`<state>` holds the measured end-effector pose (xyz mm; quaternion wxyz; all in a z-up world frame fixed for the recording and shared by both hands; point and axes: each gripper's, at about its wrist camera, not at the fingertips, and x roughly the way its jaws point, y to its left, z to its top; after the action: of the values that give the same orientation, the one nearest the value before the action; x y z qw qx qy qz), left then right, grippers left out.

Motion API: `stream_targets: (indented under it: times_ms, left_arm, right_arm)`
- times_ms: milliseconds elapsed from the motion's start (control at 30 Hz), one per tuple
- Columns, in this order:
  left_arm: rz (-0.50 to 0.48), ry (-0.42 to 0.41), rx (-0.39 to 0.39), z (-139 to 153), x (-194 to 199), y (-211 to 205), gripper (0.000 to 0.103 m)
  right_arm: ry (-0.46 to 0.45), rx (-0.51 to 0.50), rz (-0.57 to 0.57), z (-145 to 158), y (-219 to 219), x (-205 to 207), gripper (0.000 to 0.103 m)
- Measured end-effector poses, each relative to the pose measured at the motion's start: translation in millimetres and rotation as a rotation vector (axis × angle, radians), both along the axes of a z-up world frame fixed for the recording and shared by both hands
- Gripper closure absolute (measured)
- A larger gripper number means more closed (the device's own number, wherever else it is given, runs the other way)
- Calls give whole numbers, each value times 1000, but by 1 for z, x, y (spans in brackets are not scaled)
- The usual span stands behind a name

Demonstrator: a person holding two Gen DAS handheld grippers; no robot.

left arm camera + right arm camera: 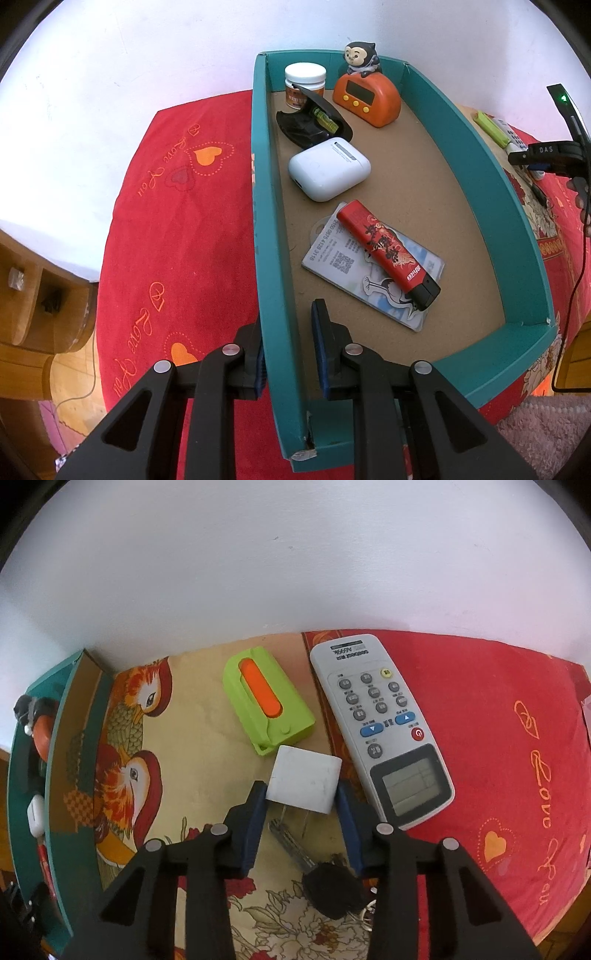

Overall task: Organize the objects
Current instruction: 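Close the right tool on the white charger, then carry the white charger into the teal box beside the earbud case, open right tool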

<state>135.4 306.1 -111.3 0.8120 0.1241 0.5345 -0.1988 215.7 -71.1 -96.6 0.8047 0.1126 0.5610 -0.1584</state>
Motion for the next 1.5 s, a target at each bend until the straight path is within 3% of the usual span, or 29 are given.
stream_targets:
  times_ms: [400,633,1033,1500]
  left_arm:
    - [0,0,0,0,0,1,83]
    - [-1,0,0,-1,-1,0,83]
    - [2,-1,0,-1,-1,0,83]
    - [8,-5,-7,-2,-4,4,83]
  right_arm:
    - [-28,68,15,4,3,-32,67]
    - [-71,84,48,25,19,-51,67]
    - [-143,114,221,83,91,-47,67]
    - [-151,184,435,74,192,-10,67]
